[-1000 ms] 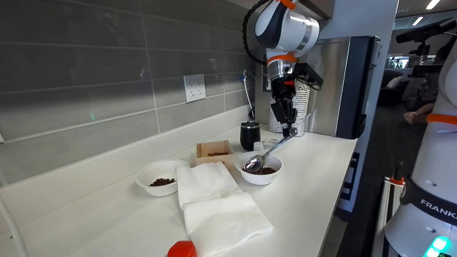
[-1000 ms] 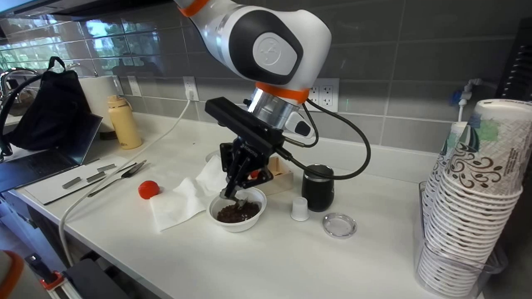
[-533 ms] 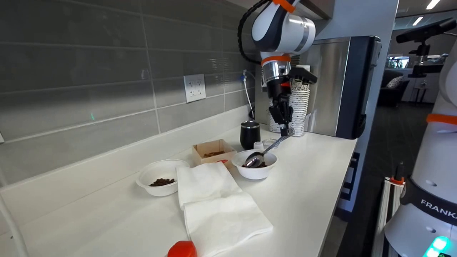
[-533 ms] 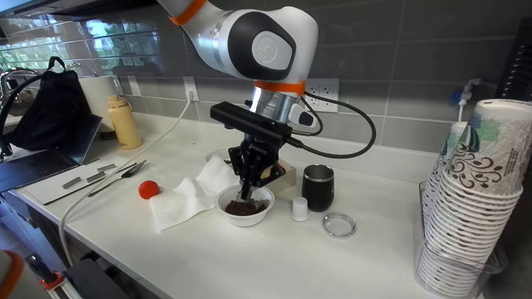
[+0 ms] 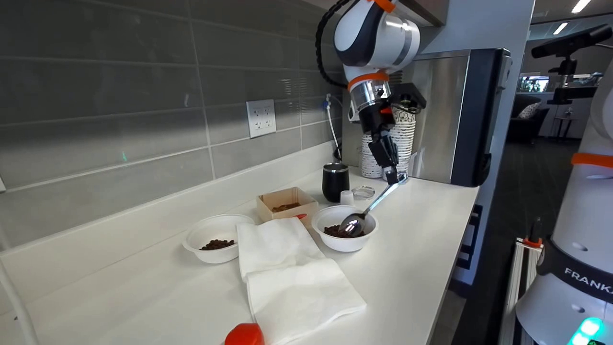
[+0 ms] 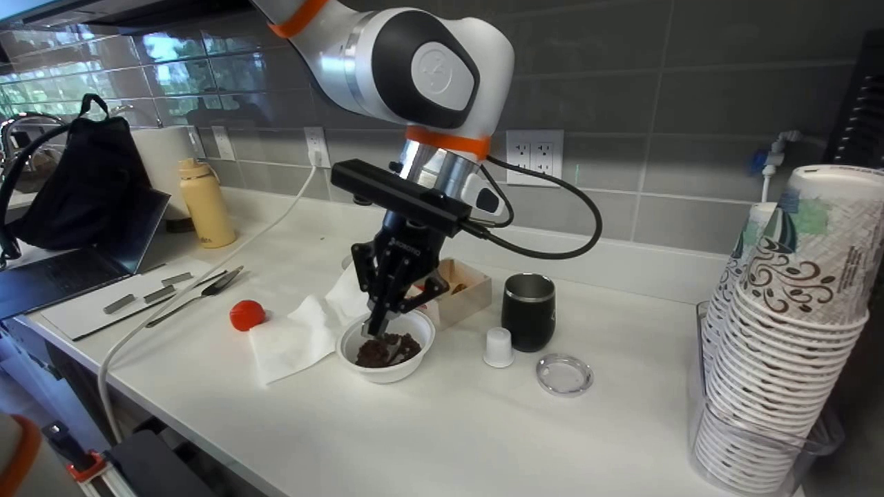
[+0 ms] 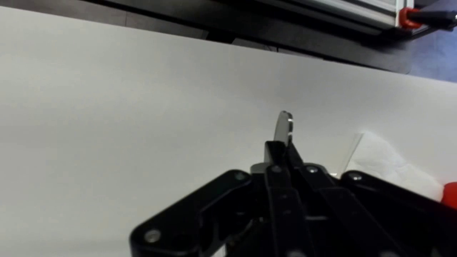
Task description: Pick up the spoon and mix the objects in the white bowl
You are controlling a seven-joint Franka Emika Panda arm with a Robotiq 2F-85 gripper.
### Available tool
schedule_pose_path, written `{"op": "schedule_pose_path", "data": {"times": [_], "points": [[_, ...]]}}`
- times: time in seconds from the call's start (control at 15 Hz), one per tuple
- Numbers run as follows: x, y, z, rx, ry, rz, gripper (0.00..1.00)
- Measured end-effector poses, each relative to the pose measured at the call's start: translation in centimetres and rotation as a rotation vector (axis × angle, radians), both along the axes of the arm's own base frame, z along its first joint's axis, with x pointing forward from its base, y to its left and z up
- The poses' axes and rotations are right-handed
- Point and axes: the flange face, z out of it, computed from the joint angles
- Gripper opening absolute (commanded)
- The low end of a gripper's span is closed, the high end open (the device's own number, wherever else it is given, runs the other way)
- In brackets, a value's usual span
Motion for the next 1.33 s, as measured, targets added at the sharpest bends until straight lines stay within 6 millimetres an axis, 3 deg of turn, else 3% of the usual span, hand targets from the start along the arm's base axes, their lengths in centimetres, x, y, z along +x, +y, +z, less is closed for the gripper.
{"op": "schedule_pose_path", "data": {"times": [0.47,1.13,1.33], "points": [[-0.1,1.4,-0.2,0.109,0.026,0.043,0.01],[1.4,2.4,1.4,-0.231,-0.037,0.154,0.01],[1.2,3.1,1.4,-0.242,-0.015,0.173,0.01]]}}
